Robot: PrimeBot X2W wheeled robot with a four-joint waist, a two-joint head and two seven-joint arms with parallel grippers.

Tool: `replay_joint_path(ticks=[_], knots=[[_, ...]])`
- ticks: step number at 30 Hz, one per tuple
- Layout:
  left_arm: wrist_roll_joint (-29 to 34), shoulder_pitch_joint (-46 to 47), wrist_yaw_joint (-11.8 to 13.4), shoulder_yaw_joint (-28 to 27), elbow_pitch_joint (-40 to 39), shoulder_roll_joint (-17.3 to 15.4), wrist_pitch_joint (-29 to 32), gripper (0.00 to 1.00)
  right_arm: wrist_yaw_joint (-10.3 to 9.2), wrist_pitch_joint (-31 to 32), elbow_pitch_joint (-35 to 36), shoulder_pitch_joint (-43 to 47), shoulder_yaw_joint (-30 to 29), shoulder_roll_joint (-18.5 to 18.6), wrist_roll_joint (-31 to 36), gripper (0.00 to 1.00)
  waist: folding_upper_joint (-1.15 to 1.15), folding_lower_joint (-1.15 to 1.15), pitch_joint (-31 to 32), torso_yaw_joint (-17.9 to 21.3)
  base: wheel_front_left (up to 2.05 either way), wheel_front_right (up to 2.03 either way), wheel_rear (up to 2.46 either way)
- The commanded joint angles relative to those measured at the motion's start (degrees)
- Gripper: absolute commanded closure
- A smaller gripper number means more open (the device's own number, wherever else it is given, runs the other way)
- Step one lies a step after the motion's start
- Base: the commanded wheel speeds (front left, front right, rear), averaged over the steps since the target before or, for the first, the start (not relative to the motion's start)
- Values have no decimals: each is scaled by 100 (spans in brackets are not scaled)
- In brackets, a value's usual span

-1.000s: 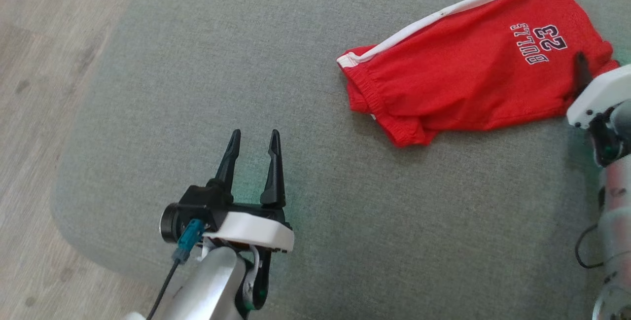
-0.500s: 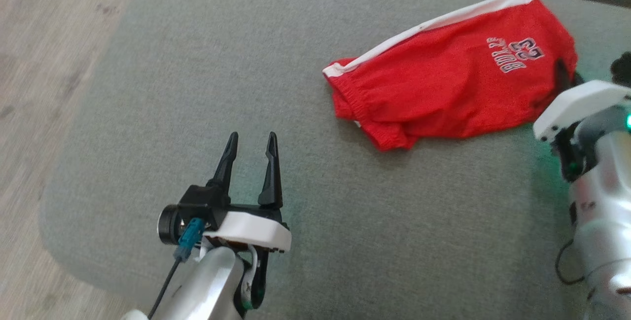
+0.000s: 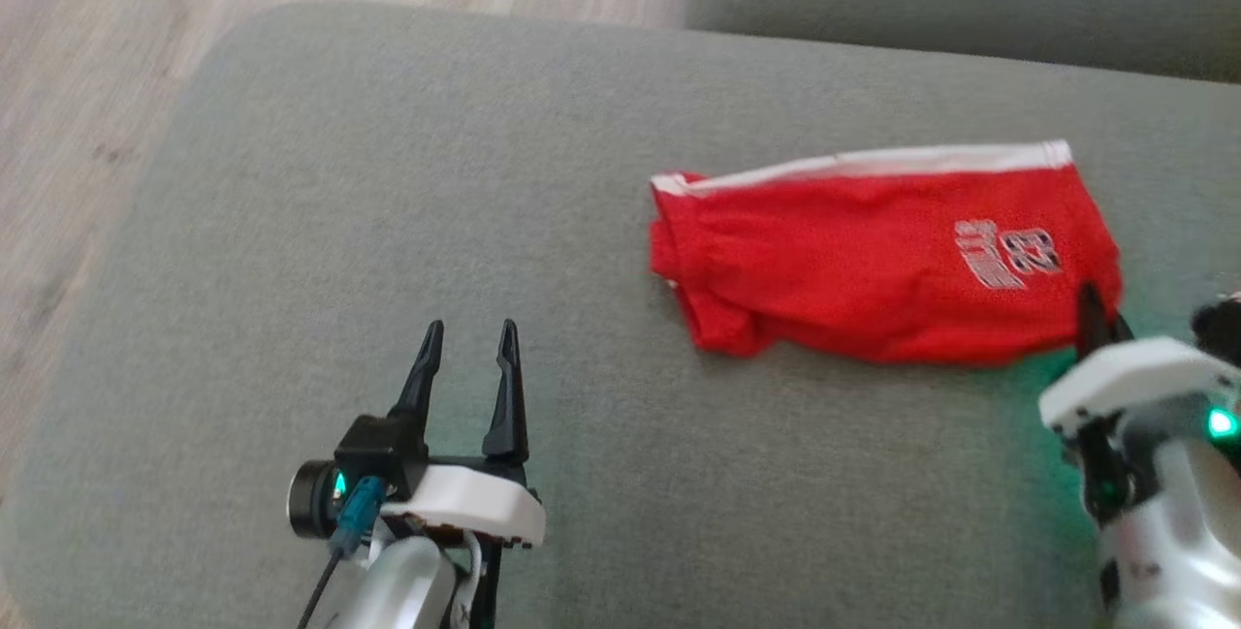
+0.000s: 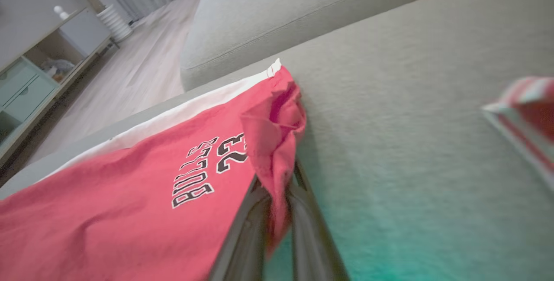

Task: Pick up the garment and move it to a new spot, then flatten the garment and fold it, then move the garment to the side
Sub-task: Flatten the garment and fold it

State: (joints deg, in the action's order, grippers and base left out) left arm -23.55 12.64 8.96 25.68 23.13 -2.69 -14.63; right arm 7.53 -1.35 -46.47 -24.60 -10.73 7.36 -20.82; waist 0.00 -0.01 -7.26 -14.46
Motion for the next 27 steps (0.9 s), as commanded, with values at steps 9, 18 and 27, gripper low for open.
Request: replay_joint_path(ticks=[9,18,27], knots=[[172,-12,-134,-340,-35,-21,-37,0,-4,104,1172,969,-558,-240,-49,100,0,1,334,368,0,0,0],[134,25,-160,-206,-12,-20,-37,0,-4,23,1417,942,-560,-374,-211,100,0,1,306,293,0,0,0],[82,78,-137,-104,90,-20,-37,0,-4,-401,1659,589,153,-406,-773,100,0,1,375,-115,0,0,0]])
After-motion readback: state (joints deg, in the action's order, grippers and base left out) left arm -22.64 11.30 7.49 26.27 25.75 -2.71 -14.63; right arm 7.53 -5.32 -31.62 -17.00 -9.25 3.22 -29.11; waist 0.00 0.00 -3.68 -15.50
